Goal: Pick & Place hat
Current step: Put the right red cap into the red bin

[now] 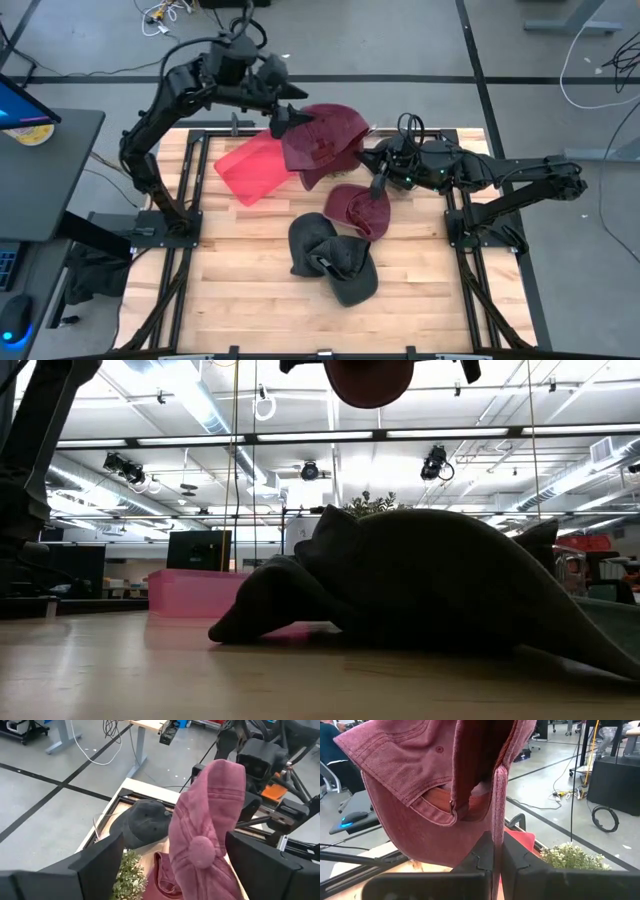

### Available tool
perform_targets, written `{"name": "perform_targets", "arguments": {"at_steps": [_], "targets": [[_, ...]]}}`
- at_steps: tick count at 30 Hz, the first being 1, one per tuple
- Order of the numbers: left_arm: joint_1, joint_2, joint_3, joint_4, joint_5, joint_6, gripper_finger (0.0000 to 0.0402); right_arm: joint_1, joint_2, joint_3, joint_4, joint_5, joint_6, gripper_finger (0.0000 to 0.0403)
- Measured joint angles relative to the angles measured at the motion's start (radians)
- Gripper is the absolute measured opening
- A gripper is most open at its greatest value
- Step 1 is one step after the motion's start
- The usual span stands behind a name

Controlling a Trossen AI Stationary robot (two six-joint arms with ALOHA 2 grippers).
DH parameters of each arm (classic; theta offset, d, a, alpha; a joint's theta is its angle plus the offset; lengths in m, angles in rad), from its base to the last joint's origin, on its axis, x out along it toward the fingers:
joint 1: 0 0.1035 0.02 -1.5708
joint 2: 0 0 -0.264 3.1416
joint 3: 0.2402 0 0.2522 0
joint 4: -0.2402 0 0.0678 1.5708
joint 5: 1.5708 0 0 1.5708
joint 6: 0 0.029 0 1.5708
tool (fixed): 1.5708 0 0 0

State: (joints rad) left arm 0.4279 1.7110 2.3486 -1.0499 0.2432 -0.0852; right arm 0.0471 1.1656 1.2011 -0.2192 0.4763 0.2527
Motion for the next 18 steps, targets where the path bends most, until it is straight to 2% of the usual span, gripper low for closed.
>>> {"name": "perform_targets", "arguments": {"at_steps": [3,6,9,13,14,18], "targets": [[0.0,0.003,0.0,-0.001,-0.012,0.001,0.0331,0.0,0.0,0.0,-0.001,0.0,0.0,0.0007],[0.0,0.004,0.0,-0.001,-0.006,0.011,0.0279,0.0,0.0,0.0,-0.001,0.0,0.0,0.0007],[-0.006,0.004,0.0,-0.002,0.01,0.043,0.0196,0.0,0.0,0.0,-0.001,0.002,0.0,0.0007],[-0.013,0.004,0.0,-0.004,0.035,0.097,0.0056,0.0,0.0,0.0,-0.001,0.002,0.001,0.0007],[-0.015,0.004,0.0,-0.004,0.041,0.106,0.0032,0.0,0.0,0.0,-0.001,0.002,0.003,0.0007],[-0.025,0.003,0.0,-0.005,0.041,0.153,0.003,0.0,0.0,0.0,-0.001,-0.04,0.001,0.0022]]}}
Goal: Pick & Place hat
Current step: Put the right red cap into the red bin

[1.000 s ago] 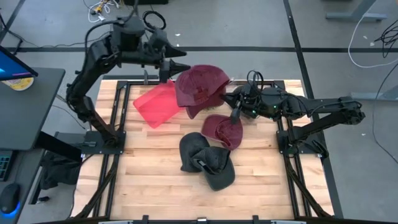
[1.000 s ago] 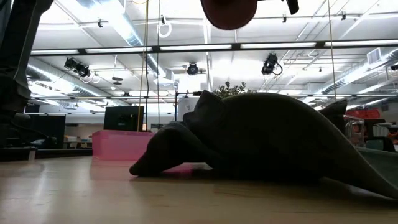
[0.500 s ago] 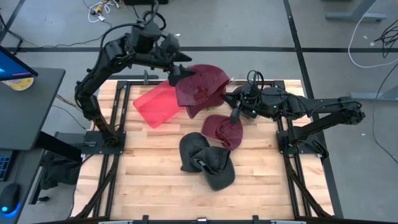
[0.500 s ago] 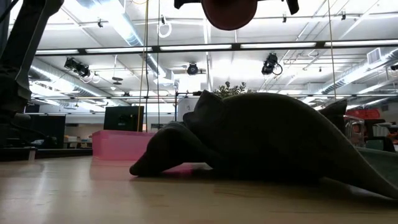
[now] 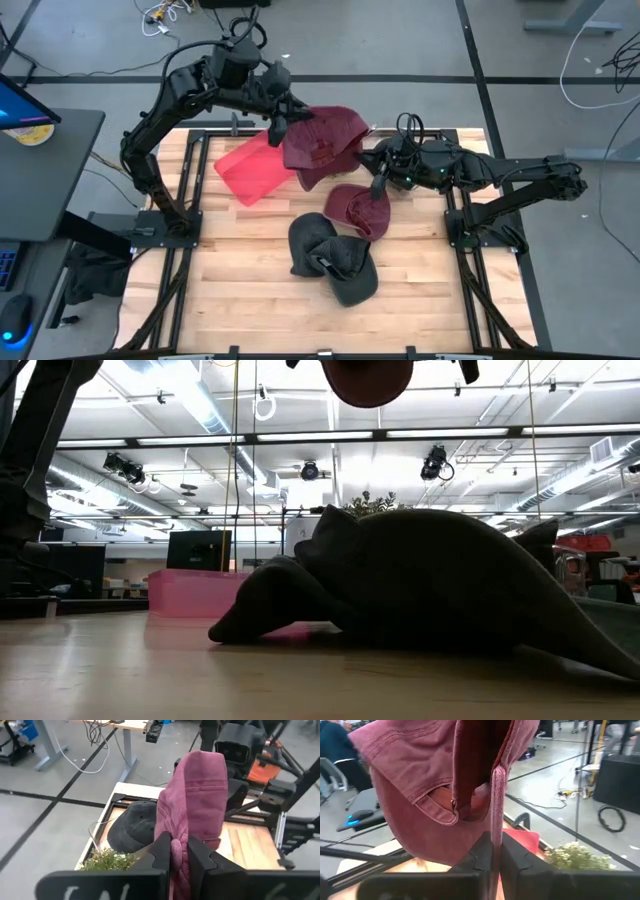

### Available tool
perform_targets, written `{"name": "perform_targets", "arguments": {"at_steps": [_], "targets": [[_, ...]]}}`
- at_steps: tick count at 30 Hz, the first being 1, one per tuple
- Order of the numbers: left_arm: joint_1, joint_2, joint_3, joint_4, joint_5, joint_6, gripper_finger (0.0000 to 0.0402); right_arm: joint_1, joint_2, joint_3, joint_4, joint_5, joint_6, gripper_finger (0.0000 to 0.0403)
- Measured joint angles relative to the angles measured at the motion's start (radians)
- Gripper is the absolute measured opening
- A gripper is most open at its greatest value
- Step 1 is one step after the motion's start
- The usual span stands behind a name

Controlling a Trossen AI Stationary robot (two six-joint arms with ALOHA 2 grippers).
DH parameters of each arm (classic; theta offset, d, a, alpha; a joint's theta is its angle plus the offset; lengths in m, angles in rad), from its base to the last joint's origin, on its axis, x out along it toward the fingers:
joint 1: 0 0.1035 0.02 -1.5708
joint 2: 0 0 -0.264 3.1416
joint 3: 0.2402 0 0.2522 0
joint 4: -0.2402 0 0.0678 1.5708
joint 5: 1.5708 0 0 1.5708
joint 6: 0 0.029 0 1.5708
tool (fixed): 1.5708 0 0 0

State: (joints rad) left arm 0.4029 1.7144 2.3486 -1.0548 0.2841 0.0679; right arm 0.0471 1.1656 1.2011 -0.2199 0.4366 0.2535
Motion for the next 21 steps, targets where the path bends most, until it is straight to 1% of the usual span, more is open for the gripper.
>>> {"name": "perform_targets", "arguments": {"at_steps": [3,8,11,13,16,18,19,21], "targets": [[-0.017,0.0,0.0,-0.025,-0.024,0.091,0.0031,0.0,0.0,0.0,-0.003,-0.011,0.0,0.0059],[-0.046,-0.001,0.0,-0.134,-0.077,0.305,0.0026,0.0,-0.017,0.0,-0.047,-0.045,0.0,0.0145],[-0.067,-0.002,0.0,-0.227,-0.139,0.457,0.0026,0.0,-0.033,0.0,-0.087,-0.045,0.0,0.0194],[-0.087,-0.002,0.0,-0.292,-0.2,0.563,0.0026,0.0,-0.04,0.0,-0.101,-0.045,0.0,0.0221],[-0.118,-0.002,0.0,-0.415,-0.285,0.741,0.0026,-0.001,-0.045,0.0,-0.109,-0.044,0.0,0.0248],[-0.133,-0.002,0.0,-0.488,-0.325,0.856,0.0026,-0.004,-0.045,0.0,-0.114,-0.044,0.0,0.0257],[-0.137,-0.001,0.0,-0.512,-0.347,0.898,0.0026,-0.006,-0.045,0.0,-0.114,-0.044,0.0,0.0259],[-0.139,-0.001,0.0,-0.512,-0.38,0.936,0.0026,-0.01,-0.045,0.0,-0.118,-0.044,0.012,0.0259]]}}
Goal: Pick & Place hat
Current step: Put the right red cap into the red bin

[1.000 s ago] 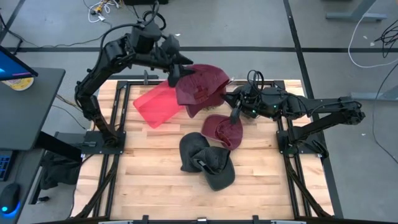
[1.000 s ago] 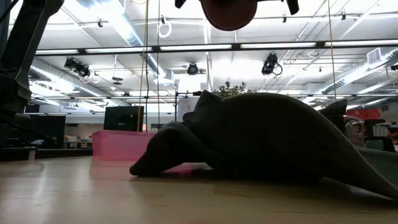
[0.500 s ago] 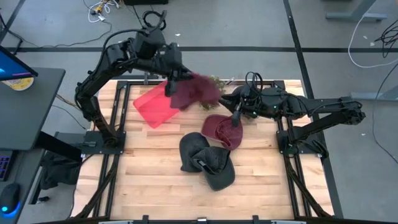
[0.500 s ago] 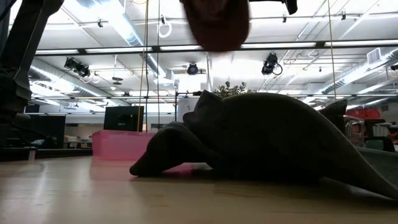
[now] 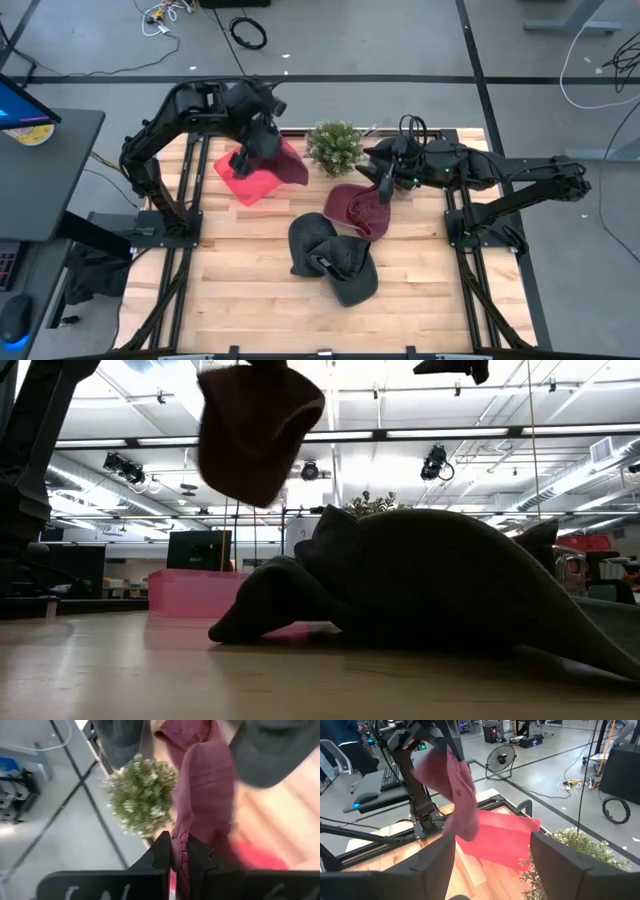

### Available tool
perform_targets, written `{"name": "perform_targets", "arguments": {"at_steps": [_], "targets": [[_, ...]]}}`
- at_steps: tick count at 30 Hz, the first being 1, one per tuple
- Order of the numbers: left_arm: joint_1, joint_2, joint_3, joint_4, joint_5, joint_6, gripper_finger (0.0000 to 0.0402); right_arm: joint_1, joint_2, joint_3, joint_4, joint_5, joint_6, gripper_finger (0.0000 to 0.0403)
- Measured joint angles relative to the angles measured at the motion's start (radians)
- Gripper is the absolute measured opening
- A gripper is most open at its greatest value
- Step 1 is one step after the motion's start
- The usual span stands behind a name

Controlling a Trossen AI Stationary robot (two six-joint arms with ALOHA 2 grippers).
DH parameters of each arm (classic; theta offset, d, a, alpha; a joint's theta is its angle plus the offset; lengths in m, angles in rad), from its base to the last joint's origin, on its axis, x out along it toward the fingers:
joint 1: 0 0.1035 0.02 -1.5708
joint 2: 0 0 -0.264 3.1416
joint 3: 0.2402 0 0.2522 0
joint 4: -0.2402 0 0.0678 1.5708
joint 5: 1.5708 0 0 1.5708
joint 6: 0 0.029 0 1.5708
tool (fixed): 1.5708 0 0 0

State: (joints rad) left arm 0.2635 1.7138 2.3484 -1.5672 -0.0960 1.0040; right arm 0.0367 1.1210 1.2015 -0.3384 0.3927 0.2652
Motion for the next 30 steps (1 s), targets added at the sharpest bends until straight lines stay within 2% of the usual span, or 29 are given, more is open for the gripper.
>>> {"name": "perform_targets", "arguments": {"at_steps": [6,10,12,15,21,24,26,30], "targets": [[0.03,0.0,-0.002,-0.003,-0.02,0.081,0.0026,-0.008,0.0,0.0,-0.011,0.001,0.025,0.0247],[0.075,0.001,-0.002,-0.003,-0.064,0.027,0.0026,-0.008,0.0,0.0,-0.021,0.001,0.041,0.024],[0.104,0.001,-0.003,0.0,-0.135,-0.127,0.0026,-0.008,0.0,0.0,-0.023,0.001,0.048,0.0237],[0.159,0.001,-0.003,0.011,-0.243,-0.479,0.0026,-0.008,0.0,0.0,-0.024,0.002,0.066,0.0235],[0.253,0.001,-0.003,0.0,-0.254,-1.095,0.0026,-0.015,0.0,0.0,-0.023,0.003,0.079,0.0235],[0.267,0.001,-0.003,0.005,-0.298,-1.26,0.0026,-0.022,0.0,0.0,-0.023,0.003,0.094,0.0235],[0.265,0.001,-0.012,0.024,-0.374,-1.34,0.0026,-0.026,0.0,0.0,-0.023,0.003,0.094,0.0235],[0.254,0.001,-0.061,0.067,-0.477,-1.433,0.0026,-0.033,0.0,0.0,-0.023,0.003,0.104,0.0235]]}}
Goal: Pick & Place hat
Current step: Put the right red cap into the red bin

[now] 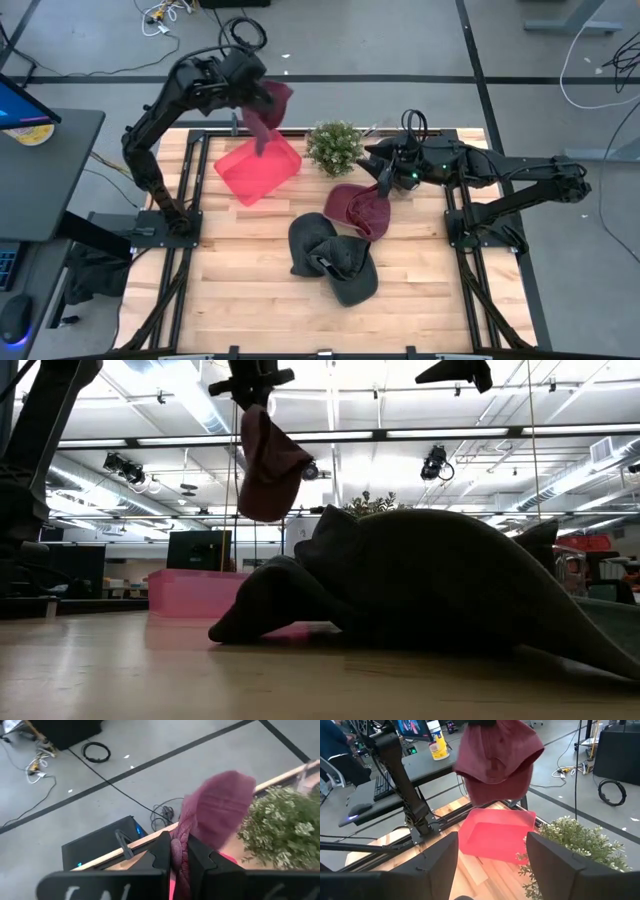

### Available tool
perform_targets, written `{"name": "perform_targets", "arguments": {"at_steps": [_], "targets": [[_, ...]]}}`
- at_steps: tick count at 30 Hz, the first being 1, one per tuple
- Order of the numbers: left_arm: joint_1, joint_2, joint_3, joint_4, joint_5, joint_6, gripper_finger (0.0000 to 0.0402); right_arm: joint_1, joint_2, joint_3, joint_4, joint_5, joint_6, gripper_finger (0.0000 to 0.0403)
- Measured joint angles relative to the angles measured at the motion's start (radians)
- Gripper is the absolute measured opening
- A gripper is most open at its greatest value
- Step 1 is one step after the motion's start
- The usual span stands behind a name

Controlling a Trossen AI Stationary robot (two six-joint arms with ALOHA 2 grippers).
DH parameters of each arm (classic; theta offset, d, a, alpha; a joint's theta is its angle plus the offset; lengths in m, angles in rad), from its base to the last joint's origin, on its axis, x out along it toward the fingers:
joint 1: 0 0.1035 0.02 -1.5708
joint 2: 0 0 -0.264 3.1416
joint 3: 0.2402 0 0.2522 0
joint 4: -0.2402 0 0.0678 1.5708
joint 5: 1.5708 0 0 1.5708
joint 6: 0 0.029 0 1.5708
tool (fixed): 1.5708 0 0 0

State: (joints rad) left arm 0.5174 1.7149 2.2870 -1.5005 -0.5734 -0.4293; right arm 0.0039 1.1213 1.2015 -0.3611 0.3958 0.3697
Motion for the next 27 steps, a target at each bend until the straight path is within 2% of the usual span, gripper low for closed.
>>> {"name": "perform_targets", "arguments": {"at_steps": [6,11,15,21,27], "targets": [[-0.005,-0.005,-0.158,0.071,-0.035,-0.064,0.0026,-0.004,0.0,0.0,0.0,0.0,0.007,0.0236],[-0.018,-0.075,-0.335,0.251,-0.088,-0.158,0.0026,-0.004,0.0,0.0,0.0,0.0,0.007,0.0236],[-0.024,-0.151,-0.522,0.393,-0.11,-0.238,0.0026,-0.004,0.0,0.0,-0.001,-0.001,-0.012,0.0236],[-0.034,-0.299,-0.822,0.613,-0.109,-0.426,0.0026,-0.004,0.0,0.0,-0.015,-0.001,-0.015,0.0236],[-0.065,-0.399,-1.041,0.681,-0.232,-0.652,0.0026,-0.004,0.0,0.0,-0.02,-0.001,-0.016,0.0236]]}}
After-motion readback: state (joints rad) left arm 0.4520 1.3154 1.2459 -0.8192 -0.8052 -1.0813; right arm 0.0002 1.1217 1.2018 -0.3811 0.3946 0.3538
